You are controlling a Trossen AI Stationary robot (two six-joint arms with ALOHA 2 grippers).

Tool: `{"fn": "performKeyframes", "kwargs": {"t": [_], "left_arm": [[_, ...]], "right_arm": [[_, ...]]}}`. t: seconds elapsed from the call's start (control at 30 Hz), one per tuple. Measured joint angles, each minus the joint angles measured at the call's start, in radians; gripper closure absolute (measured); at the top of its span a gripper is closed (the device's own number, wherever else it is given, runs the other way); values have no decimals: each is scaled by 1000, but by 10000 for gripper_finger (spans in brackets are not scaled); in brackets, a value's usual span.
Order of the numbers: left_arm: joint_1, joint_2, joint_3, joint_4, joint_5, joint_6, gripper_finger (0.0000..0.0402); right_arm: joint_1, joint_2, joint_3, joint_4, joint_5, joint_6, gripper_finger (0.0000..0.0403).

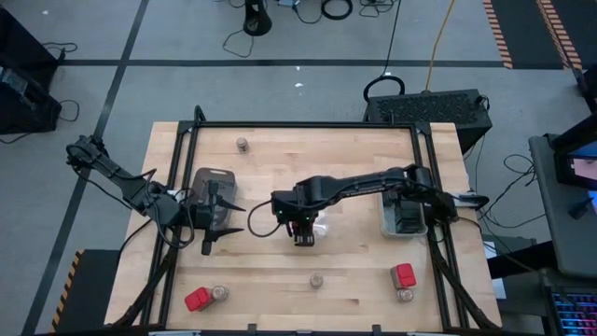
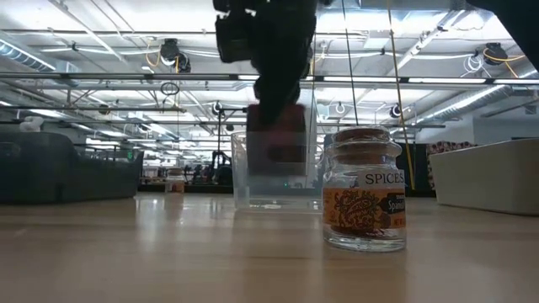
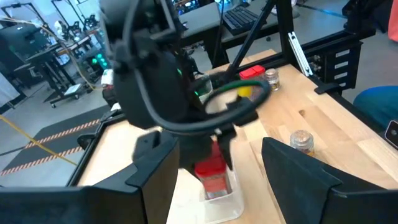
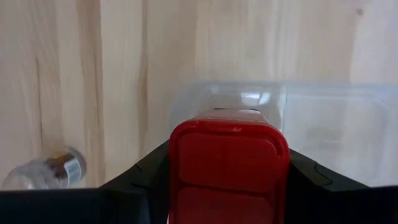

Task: Sort spices by type
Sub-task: Put the red seasoning can into the transparent bin

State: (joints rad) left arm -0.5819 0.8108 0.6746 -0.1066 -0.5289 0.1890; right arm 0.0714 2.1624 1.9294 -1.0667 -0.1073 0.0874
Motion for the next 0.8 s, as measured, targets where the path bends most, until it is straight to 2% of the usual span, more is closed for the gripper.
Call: {"fn": "performKeyframes", "kwargs": {"t": [0.27,0.4,0.6,0.8], "left_arm": [[0,0,0,1,0,0,166],[0,0,0,1,0,0,166],[0,0,0,1,0,0,166],[0,0,0,2,0,0,166]], "right_arm": [[1,0,-118,114,-3,2,206],[0,0,-124,125,-8,2,205],[0,0,-126,153,-81,16,205],[-4,0,-126,151,-79,31,195]]}}
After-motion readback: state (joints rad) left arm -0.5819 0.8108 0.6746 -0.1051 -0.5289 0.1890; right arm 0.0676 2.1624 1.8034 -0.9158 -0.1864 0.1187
